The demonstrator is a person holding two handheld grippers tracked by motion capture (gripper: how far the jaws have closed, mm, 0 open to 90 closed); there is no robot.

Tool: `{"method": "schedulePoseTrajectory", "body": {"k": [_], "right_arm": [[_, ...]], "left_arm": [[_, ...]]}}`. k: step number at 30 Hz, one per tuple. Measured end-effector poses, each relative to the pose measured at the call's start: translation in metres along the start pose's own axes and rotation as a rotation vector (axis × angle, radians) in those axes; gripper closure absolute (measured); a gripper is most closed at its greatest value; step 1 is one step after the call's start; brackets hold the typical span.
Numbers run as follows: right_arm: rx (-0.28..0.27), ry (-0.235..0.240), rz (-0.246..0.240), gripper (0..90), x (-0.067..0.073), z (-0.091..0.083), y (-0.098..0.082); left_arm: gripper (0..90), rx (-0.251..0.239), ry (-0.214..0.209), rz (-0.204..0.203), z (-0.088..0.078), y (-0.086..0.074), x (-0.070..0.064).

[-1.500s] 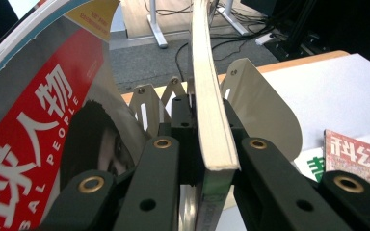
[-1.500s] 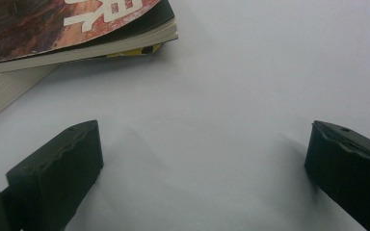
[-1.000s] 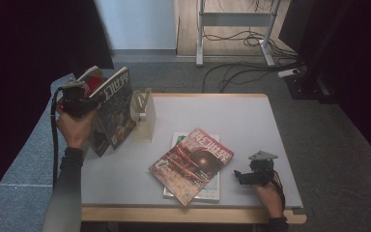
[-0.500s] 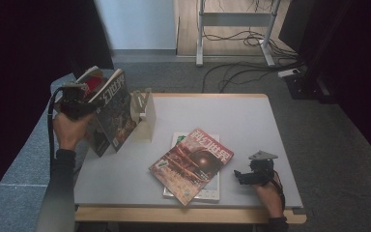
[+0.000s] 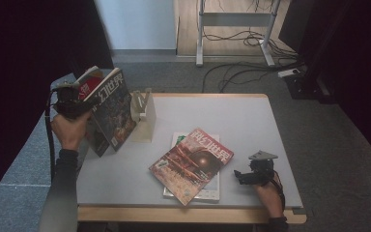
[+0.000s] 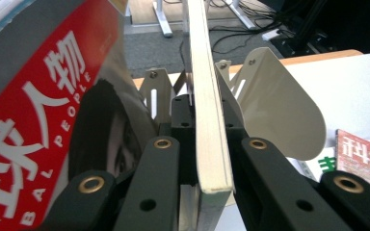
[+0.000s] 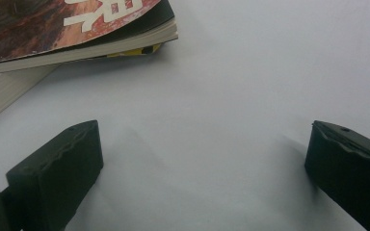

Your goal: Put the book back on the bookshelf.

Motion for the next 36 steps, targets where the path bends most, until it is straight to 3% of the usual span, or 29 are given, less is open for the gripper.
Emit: {"method": "schedulePoseTrajectory", "body": {"k": [19, 25, 36], "right_arm": [[0.001, 0.000, 0.000, 0.0, 0.000, 0.000, 0.000], [0.000, 0.000, 0.000, 0.0, 0.000, 0.000, 0.000], [-0.001, -0.002, 0.002, 0.0, 0.000, 0.000, 0.000]], "left_arm": [[79.5, -0.005, 0.027, 0.057, 0.002, -0.008, 0.001], [67.2, -0.012, 0.032, 0.078, 0.002, -0.008, 0.000], [46.1, -0.086, -0.004, 0.067, -0.014, -0.002, -0.003]]}}
Point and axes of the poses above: each handheld gripper's, and its own axes: z roughly forward along the jaws, y roughly out of its top, x roughly to its left, the point moved 9 cm from there along z, roughly forward along the jaws, and after that the axes turned 13 degrees about z, right-handed, at the moved point
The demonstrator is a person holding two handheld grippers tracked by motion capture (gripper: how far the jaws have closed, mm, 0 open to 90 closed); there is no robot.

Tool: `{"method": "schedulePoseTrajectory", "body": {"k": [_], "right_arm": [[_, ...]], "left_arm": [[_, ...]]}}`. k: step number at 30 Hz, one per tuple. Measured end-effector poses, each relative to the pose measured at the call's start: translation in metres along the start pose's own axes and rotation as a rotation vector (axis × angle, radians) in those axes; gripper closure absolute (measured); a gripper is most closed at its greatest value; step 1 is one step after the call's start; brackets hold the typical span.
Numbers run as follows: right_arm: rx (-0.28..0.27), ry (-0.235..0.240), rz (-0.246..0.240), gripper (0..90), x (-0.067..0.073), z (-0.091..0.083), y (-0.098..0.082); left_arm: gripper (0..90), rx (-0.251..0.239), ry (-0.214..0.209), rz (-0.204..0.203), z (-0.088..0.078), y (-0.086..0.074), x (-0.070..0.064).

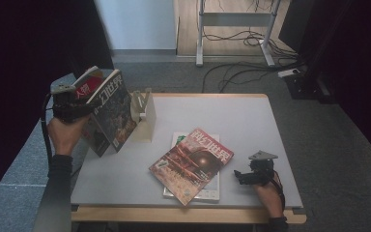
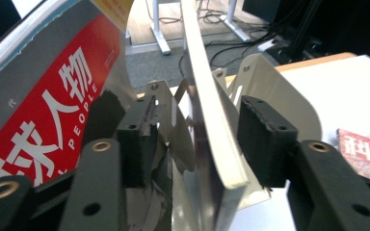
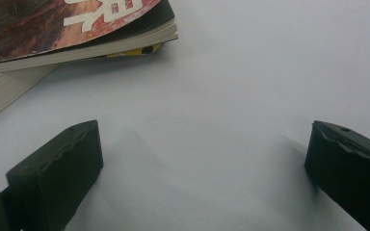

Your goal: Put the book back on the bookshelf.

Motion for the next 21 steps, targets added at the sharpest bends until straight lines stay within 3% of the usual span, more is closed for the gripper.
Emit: {"method": "schedulePoseTrajectory", "body": {"k": [4, 12, 21], "right_arm": [[0.000, 0.001, 0.000, 0.0, 0.000, 0.000, 0.000], [0.000, 0.000, 0.000, 0.0, 0.000, 0.000, 0.000], [0.002, 0.002, -0.001, 0.0, 0.000, 0.000, 0.000]], "left_arm": [[37.3, -0.019, 0.001, 0.003, -0.006, 0.003, -0.002], [23.2, -0.053, -0.035, 0.020, -0.017, 0.008, -0.009], [14.1, -0.065, -0.063, 0.031, -0.031, 0.006, -0.018]]}}
Point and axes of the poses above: each handheld gripper's, and its own axes: z roughly forward along the jaws, y roughly out of its top, x roughly to its left, the point moved 9 cm from there along z, roughly forward along the jaws, and after that the axes turned 13 degrees about z, right-handed, at the moved point
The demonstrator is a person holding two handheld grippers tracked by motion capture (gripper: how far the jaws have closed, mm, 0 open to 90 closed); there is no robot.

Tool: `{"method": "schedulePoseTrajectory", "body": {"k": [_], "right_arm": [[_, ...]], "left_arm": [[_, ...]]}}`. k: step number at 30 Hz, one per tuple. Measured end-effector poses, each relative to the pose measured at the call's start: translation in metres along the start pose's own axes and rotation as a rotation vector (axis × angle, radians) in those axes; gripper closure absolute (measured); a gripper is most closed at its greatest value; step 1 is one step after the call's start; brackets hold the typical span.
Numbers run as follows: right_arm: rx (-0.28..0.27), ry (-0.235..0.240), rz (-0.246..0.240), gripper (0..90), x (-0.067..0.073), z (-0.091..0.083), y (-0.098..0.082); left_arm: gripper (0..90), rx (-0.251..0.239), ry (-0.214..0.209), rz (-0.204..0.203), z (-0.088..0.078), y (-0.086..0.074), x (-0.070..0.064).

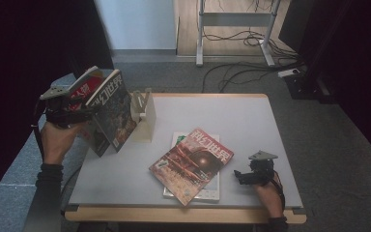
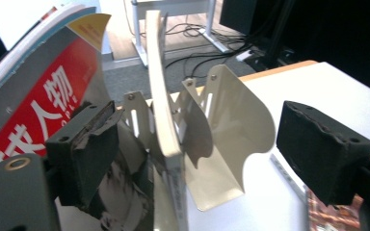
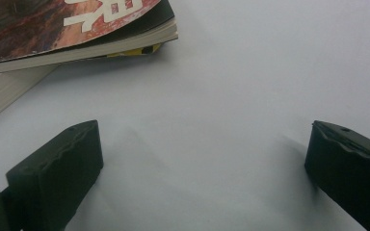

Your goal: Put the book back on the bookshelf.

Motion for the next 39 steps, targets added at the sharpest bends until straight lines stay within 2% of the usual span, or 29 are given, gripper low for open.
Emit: {"method": "schedulePoseTrajectory", "body": {"k": [10, 14, 19, 23, 27, 30, 33, 39], "right_arm": [[-0.002, -0.001, -0.001, 0.0, 0.000, 0.000, 0.000], [-0.002, -0.001, -0.001, 0.0, 0.000, 0.000, 0.000], [-0.002, -0.001, -0.001, 0.0, 0.000, 0.000, 0.000], [-0.002, -0.001, -0.001, 0.0, 0.000, 0.000, 0.000], [-0.001, -0.001, -0.001, 0.0, 0.000, 0.000, 0.000], [-0.002, -0.001, -0.001, 0.0, 0.000, 0.000, 0.000], [-0.002, -0.001, -0.001, 0.0, 0.000, 0.000, 0.000], [-0.001, -0.001, -0.002, 0.0, 0.000, 0.000, 0.000]], "left_arm": [[4.5, 0.012, -0.029, 0.024, -0.017, -0.007, -0.016], [3.2, 0.021, -0.066, 0.042, -0.021, -0.012, -0.027], [1.3, 0.010, -0.099, 0.059, -0.025, -0.016, -0.037], [1.1, 0.020, -0.150, 0.092, -0.025, -0.021, -0.049], [1.2, -0.001, -0.195, 0.137, -0.024, -0.023, -0.063], [0.4, -0.019, -0.228, 0.128, -0.022, -0.024, -0.073], [0.0, -0.012, -0.233, 0.157, -0.018, -0.026, -0.082], [0.0, -0.006, -0.255, 0.189, -0.009, -0.031, -0.100]]}}
Point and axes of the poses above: each handheld gripper's, and its own axes: z roughly forward along the jaws, y roughly out of its top, x roughly to its left, the point moved 9 cm from there along z, roughly forward along the jaws, and after that the axes turned 13 degrees about z, right-handed, at the moved point
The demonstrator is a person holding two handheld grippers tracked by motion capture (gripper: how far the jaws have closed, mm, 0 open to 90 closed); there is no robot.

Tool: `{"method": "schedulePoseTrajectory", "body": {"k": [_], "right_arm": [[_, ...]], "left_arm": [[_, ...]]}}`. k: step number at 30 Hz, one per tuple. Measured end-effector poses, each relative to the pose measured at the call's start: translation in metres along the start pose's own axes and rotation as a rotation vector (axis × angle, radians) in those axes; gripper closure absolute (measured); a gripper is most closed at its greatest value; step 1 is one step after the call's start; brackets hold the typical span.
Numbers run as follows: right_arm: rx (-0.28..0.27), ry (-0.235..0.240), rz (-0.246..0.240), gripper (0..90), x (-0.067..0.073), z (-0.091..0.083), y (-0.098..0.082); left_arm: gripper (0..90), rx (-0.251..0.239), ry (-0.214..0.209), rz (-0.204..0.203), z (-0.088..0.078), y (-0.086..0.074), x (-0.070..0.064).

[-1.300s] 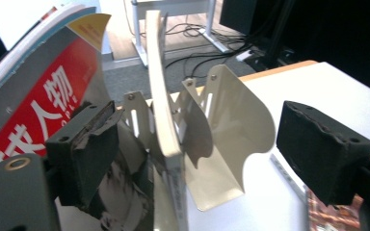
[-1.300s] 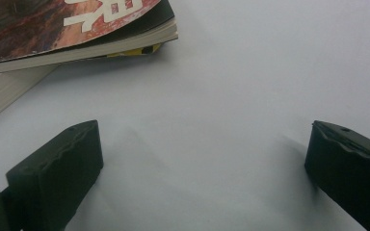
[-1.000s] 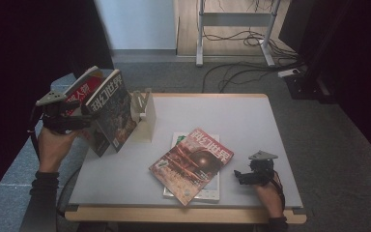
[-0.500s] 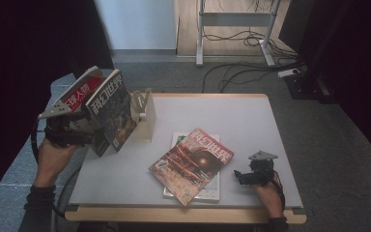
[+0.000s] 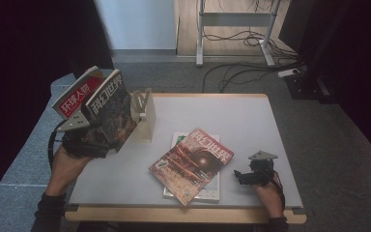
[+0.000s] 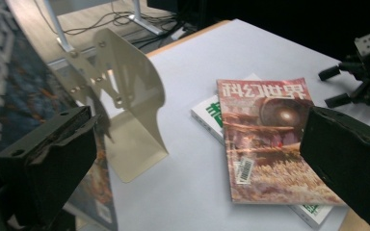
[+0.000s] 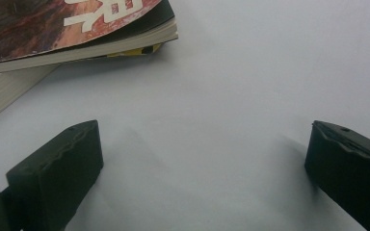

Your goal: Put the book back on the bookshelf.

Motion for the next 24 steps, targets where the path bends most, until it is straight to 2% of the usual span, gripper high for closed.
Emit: {"method": "schedulePoseTrajectory", "body": {"k": [8, 12, 16, 24], "right_arm": [[0.000, 0.000, 0.000, 0.0, 0.000, 0.000, 0.000], [0.001, 0.000, 0.000, 0.0, 0.000, 0.000, 0.000], [0.002, 0.000, 0.000, 0.0, 0.000, 0.000, 0.000], [0.002, 0.001, 0.000, 0.0, 0.000, 0.000, 0.000]], "left_arm": [[0.0, 0.005, -0.046, -0.006, 0.026, -0.010, -0.012], [0.0, 0.011, -0.083, -0.023, 0.040, -0.016, -0.020], [0.0, 0.046, -0.099, -0.008, 0.054, -0.025, -0.027], [0.0, 0.079, -0.131, 0.007, 0.081, -0.046, -0.041]]}}
Point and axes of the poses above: each handheld gripper's, and its own axes: z roughly forward along the jaws, y roughly out of its top, x roughly to its left, the point moved 9 cm from there along z, roughly forward along the jaws, and after that the axes turned 13 degrees about z, right-handed, at the moved point
